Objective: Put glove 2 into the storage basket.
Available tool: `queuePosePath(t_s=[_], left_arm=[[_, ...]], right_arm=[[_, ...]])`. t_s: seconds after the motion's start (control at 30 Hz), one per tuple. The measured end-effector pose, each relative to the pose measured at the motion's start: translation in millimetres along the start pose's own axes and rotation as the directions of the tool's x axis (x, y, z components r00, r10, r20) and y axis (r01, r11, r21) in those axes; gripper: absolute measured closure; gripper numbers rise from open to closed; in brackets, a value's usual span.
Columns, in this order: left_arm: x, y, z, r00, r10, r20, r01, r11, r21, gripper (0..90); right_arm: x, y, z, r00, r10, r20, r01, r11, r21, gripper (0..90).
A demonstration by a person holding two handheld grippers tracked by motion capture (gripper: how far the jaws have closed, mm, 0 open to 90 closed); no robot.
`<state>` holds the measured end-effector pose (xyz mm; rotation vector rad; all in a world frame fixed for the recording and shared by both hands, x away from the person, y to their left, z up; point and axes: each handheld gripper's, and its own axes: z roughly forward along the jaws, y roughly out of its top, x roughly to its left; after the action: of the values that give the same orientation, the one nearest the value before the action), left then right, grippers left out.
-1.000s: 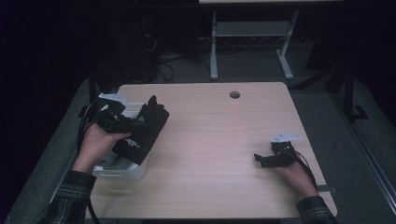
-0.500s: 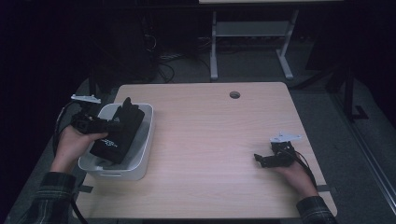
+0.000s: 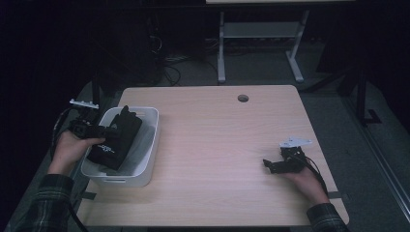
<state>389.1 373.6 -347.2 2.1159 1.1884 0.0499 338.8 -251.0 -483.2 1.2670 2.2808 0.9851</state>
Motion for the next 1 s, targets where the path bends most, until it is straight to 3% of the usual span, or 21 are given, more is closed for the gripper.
queuePosePath(t_s=[0.2, 0.3, 0.4, 0.53, 0.63, 0.83, 1.0], left_arm=[[7.3, -5.4, 29.4, 1.0000, -0.004, -0.002, 0.005, 0.9977, 0.068, 69.6], [9.7, -7.9, 37.6, 0.9995, -0.001, -0.030, 0.003, 0.9982, 0.060, 65.0], [9.2, -7.0, 37.0, 0.9957, 0.005, -0.093, 0.000, 0.9987, 0.052, 48.6], [7.8, -5.7, 33.5, 0.9858, 0.026, -0.166, -0.018, 0.9987, 0.048, 25.3], [5.9, -3.5, 26.6, 0.9780, 0.023, -0.207, -0.021, 0.9997, 0.013, 15.4], [-10.5, 4.9, 13.0, 0.9768, 0.030, -0.212, -0.043, 0.9975, -0.056, 12.6], [-31.0, 12.7, 12.2, 0.9827, 0.063, -0.174, -0.081, 0.9916, -0.101, 12.6]], right_arm=[[0.0, 0.0, 0.0, 1.0000, -0.001, 0.000, 0.001, 1.000, -0.001, 9.0], [0.0, 0.0, 0.1, 1.0000, -0.001, 0.000, 0.001, 1.000, -0.001, 9.0], [0.0, 0.0, 0.1, 1.0000, -0.001, 0.000, 0.001, 1.000, -0.001, 9.0], [0.0, 0.0, 0.1, 1.0000, -0.001, 0.000, 0.001, 1.000, -0.001, 9.0], [0.0, 0.0, 0.0, 1.0000, -0.001, 0.000, 0.001, 1.000, -0.001, 9.0], [0.1, 0.0, 0.0, 1.0000, 0.000, 0.001, 0.000, 1.000, 0.000, 9.0], [0.2, -0.1, -0.1, 1.0000, 0.000, 0.000, 0.000, 1.000, 0.000, 9.0]])
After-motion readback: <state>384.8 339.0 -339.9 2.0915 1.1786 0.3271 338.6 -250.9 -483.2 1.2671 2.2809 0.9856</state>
